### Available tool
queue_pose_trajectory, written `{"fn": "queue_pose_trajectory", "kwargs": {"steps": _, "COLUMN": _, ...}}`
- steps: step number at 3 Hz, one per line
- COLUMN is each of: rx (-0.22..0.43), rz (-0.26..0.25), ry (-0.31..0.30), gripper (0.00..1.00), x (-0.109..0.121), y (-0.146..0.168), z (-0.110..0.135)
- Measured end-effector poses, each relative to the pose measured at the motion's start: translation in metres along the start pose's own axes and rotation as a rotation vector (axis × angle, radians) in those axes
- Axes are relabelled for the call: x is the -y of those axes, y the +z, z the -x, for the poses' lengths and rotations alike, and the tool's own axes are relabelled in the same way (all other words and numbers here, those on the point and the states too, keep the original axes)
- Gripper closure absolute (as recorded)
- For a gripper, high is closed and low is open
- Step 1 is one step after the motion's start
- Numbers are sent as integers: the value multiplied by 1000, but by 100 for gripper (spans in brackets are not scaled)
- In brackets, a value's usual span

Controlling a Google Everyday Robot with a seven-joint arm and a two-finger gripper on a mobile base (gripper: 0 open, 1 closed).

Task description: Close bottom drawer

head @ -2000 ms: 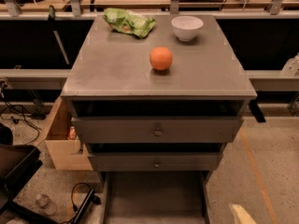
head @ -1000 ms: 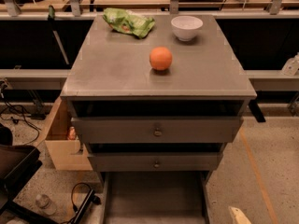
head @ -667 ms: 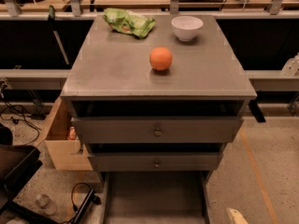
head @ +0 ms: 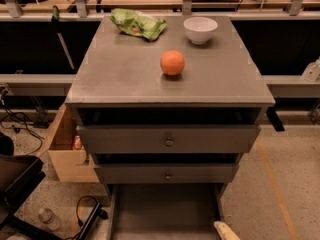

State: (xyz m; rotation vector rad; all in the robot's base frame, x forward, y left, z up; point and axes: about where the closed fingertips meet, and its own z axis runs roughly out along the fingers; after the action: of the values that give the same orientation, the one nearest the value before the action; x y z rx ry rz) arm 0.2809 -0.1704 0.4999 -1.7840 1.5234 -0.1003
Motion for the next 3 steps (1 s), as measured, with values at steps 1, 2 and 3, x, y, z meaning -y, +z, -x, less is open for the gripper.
{"fn": "queue_pose_trajectory", "kwargs": {"steps": 1, "rx": 37, "rz": -34, "ry": 52, "gripper": 0, "x": -71, "y": 10, "z": -14}}
{"fn": "queue_pose_trajectory", "kwargs": {"steps": 2, "rx": -9, "rz": -45, "ry": 164, "gripper": 0, "x": -141, "y": 23, "z": -49}}
{"fn": "queue_pose_trajectory", "kwargs": {"steps": 3, "rx": -69, "rz": -47, "ry": 233, "gripper": 0, "x": -179, "y": 35, "z": -70}}
